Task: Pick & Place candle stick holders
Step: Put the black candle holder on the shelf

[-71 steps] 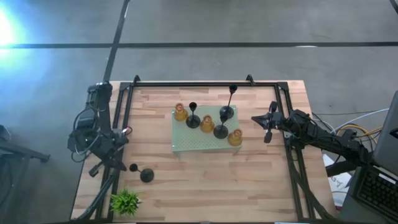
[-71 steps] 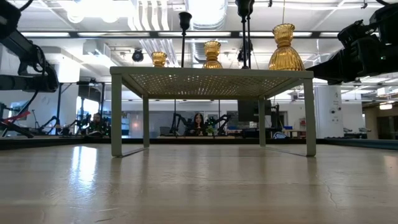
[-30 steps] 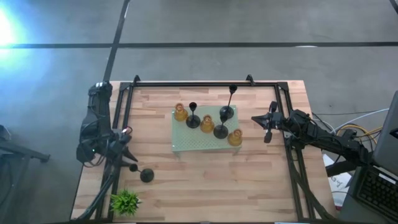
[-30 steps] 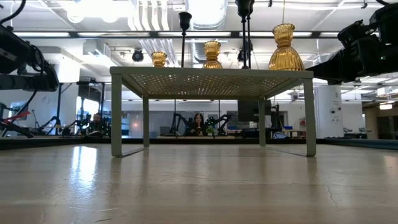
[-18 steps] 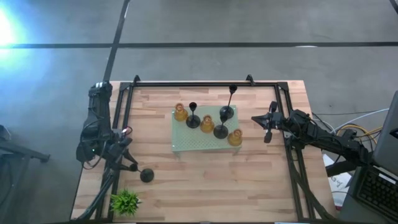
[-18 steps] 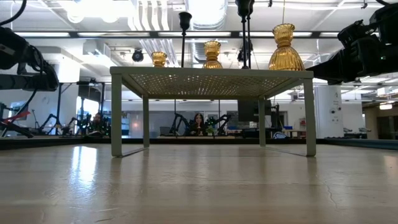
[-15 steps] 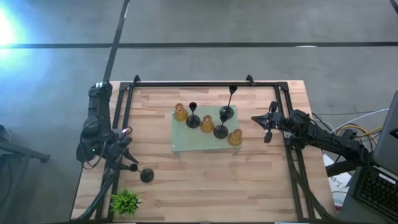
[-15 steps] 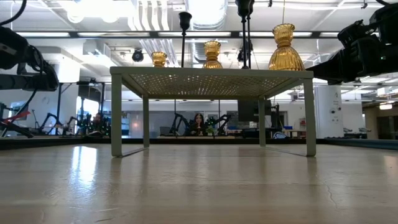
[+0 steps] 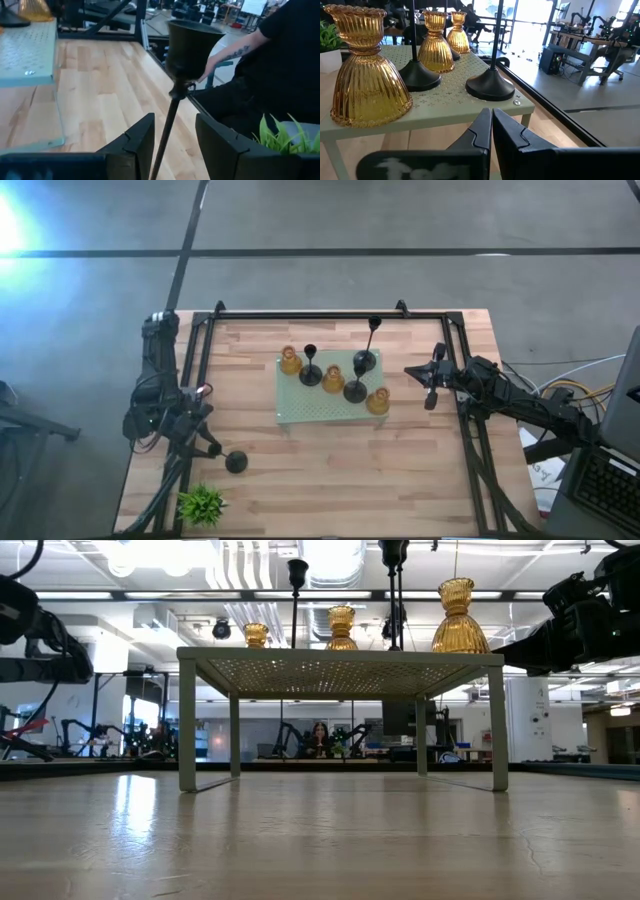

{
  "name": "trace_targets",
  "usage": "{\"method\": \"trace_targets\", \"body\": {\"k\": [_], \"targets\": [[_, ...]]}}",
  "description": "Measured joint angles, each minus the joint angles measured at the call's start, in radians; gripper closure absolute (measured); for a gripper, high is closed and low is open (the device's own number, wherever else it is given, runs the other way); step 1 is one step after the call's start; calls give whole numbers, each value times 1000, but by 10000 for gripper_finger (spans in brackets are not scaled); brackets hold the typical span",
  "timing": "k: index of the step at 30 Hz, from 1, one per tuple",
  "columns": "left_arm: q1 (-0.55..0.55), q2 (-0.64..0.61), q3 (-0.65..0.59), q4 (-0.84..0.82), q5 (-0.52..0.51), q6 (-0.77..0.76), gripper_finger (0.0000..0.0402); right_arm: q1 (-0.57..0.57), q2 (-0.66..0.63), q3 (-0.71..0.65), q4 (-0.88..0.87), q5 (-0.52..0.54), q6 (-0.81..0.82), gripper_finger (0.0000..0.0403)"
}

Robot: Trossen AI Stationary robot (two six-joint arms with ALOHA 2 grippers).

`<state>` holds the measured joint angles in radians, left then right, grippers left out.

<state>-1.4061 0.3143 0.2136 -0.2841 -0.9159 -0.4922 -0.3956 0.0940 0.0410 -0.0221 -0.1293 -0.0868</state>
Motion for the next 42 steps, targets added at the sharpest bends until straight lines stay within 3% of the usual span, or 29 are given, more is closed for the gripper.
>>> {"method": "trace_targets", "body": {"k": [11, 42], "targets": [[36, 4, -24, 33, 3, 21, 254, 0, 0, 0, 0, 0, 0, 394], [164, 83, -24, 126, 139, 75, 255, 0, 0, 0, 0, 0, 0, 394]]}}
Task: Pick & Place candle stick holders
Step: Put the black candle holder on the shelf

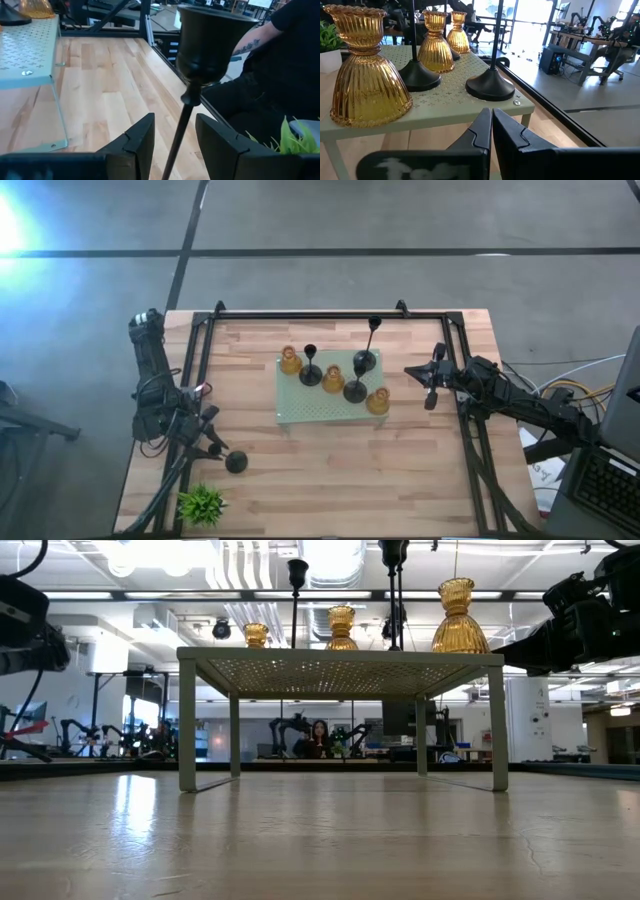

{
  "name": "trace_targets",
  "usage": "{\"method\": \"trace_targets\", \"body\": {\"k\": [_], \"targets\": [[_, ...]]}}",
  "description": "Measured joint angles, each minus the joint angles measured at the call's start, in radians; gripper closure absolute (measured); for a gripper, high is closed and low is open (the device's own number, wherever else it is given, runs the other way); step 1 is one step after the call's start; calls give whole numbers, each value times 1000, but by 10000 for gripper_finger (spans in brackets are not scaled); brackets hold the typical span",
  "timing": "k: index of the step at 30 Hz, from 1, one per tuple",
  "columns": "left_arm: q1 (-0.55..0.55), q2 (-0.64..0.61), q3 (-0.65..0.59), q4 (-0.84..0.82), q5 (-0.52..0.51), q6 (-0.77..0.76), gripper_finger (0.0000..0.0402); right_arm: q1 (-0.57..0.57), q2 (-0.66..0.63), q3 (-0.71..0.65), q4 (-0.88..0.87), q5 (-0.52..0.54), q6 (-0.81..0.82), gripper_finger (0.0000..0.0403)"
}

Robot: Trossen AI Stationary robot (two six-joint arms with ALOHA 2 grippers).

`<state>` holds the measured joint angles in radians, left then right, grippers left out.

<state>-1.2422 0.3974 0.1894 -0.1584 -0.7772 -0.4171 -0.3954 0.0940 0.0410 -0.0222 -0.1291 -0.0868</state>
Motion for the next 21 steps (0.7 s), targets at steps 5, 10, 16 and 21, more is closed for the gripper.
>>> {"method": "trace_targets", "body": {"k": [5, 10, 16, 21], "targets": [[16, 16, 0, 15, 27, 4, 255, 0, 0, 0, 0, 0, 0, 394], [24, 25, 0, 19, 32, 4, 255, 0, 0, 0, 0, 0, 0, 394], [32, 26, 0, 20, 34, 5, 256, 0, 0, 0, 0, 0, 0, 394], [44, 26, 0, 28, 33, 52, 280, 0, 0, 0, 0, 0, 0, 394]]}}
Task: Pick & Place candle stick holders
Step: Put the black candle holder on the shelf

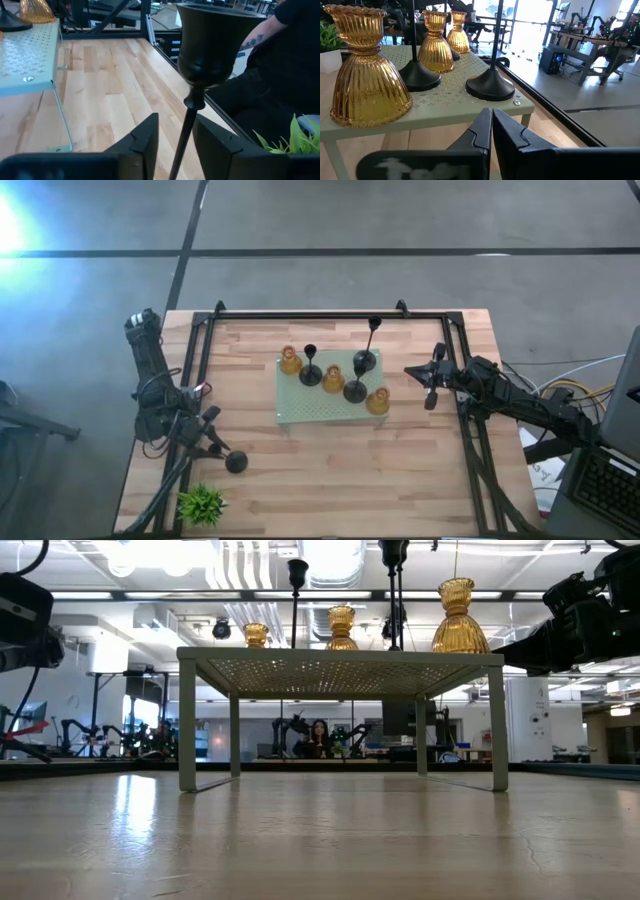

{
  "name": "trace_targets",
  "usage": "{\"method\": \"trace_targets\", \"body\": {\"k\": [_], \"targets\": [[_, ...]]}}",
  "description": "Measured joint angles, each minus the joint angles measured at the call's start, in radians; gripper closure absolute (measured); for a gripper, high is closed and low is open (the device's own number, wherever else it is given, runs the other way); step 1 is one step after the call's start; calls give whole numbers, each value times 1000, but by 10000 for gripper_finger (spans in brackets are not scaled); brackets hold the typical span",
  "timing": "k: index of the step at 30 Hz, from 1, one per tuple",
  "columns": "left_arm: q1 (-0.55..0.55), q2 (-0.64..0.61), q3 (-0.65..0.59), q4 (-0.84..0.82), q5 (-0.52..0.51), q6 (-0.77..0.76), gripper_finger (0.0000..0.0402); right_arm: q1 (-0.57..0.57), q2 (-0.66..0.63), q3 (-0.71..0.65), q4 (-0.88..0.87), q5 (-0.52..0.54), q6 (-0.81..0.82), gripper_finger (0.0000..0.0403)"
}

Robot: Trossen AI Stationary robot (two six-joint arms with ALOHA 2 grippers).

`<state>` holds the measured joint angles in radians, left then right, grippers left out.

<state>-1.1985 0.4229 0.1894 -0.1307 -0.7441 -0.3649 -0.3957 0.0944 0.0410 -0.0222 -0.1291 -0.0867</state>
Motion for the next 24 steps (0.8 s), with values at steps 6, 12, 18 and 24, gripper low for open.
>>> {"method": "trace_targets", "body": {"k": [6, 12, 18, 24], "targets": [[4, 0, 0, 0, 0, 53, 348, 0, 0, 0, 0, 0, 0, 394], [5, 0, 0, -3, -14, 100, 384, 0, 0, 0, 0, 0, 0, 394], [6, -5, 52, 19, -14, 55, 384, 0, 0, 0, 0, 0, 0, 394], [6, 15, 243, -16, 47, 120, 384, 0, 0, 0, 0, 0, 0, 394]]}}
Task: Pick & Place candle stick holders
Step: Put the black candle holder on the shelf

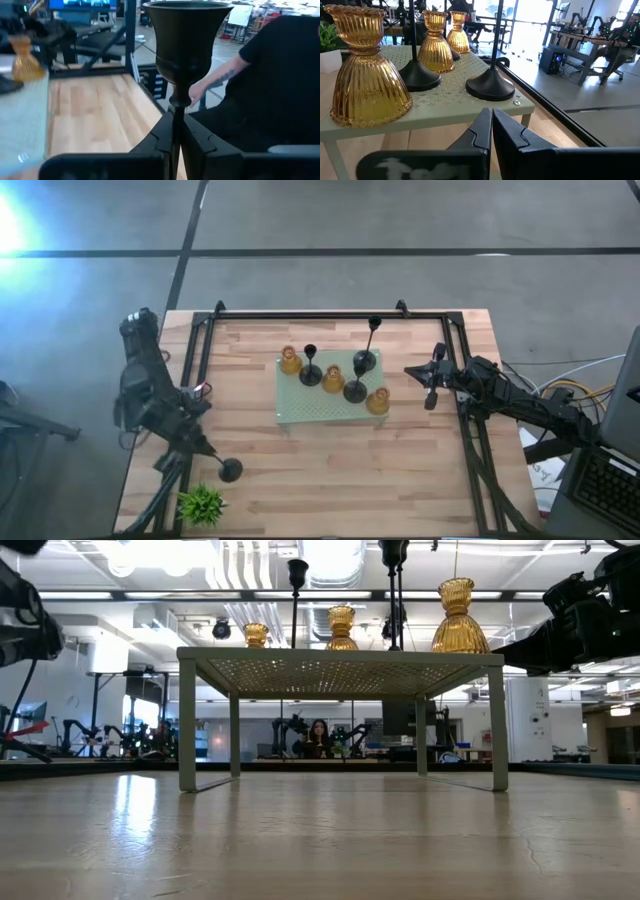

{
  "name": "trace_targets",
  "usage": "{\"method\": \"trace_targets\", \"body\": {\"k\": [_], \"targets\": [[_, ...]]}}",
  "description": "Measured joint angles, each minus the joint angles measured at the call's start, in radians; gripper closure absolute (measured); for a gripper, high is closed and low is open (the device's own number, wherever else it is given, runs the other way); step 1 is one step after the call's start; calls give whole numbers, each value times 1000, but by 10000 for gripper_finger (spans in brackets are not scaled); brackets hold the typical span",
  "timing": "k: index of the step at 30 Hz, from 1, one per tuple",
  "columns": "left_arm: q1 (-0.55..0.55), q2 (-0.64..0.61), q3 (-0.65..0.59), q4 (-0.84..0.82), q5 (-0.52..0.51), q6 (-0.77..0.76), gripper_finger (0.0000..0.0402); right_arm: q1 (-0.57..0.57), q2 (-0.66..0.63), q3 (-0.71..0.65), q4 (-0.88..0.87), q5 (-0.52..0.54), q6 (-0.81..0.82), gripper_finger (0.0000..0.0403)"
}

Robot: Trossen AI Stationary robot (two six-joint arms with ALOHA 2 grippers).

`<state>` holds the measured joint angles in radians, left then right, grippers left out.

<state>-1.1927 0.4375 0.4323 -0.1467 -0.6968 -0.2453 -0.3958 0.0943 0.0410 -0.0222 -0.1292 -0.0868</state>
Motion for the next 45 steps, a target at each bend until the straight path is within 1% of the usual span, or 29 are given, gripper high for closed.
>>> {"method": "trace_targets", "body": {"k": [3, 7, 8, 11, 15, 19, 22, 25, 29, 36, 40, 45], "targets": [[0, 37, 122, -112, -20, 17, 384, 0, 0, 0, 0, 0, 0, 394], [5, 106, 280, -221, -149, 16, 384, 0, 0, 0, 0, 0, 0, 394], [7, 124, 309, -238, -163, 20, 384, 0, 0, 0, 0, 0, 0, 394], [28, 180, 382, -238, -180, 65, 384, 0, 0, 0, 0, 0, 0, 394], [98, 256, 457, -248, -178, 142, 384, 0, 0, 0, 0, 0, 0, 394], [211, 315, 530, -290, -102, 199, 384, 0, 0, 0, 0, 0, 0, 394], [325, 347, 574, -307, -12, 213, 384, 0, 0, 0, 0, 0, 0, 394], [432, 380, 594, -286, 75, 242, 384, 0, 0, 0, 0, 0, 0, 394], [557, 420, 627, -220, 175, 307, 384, 0, 0, 0, 0, 0, 0, 394], [684, 492, 709, -195, 277, 376, 384, 0, 0, 0, 0, 0, 0, 394], [742, 536, 741, -195, 290, 380, 384, 0, 0, 0, 0, 0, 0, 394], [801, 572, 744, -178, 334, 370, 384, 0, 0, 0, 0, 0, 0, 394]]}}
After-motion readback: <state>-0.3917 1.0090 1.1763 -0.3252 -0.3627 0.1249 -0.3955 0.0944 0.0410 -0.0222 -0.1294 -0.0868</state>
